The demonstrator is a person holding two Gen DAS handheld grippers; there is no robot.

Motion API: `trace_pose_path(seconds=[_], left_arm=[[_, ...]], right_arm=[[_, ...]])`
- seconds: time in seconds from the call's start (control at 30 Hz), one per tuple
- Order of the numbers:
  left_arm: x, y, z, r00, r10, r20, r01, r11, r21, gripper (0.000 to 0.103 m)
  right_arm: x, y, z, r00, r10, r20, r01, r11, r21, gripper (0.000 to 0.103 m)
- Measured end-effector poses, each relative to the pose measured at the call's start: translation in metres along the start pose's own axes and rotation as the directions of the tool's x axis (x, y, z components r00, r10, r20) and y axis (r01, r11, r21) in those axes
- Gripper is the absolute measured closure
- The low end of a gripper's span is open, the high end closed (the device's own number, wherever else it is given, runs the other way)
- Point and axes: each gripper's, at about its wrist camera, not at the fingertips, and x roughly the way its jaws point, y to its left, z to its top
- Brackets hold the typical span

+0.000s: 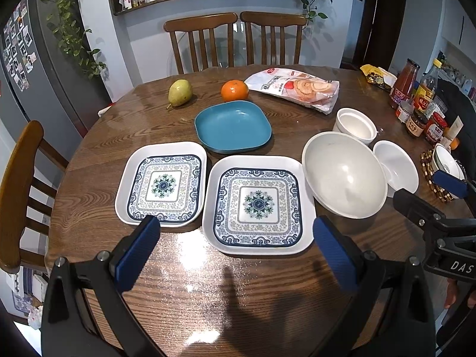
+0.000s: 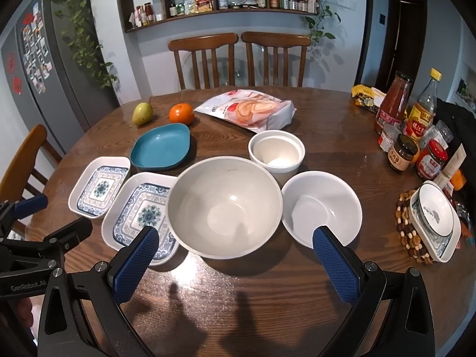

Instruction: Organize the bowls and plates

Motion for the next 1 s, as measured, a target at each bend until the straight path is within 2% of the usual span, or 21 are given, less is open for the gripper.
trace_pose_path(seconds=[1.0], left_arm=[[0.0057,0.0054,-0.0025,0.999,-0.023,-0.028,0.023,1.0,-0.015,0.001]], right_arm=[[-0.0068,-0.0038,-0.0019,1.0,-0.012,0.001,0.012,1.0,-0.002,0.0]])
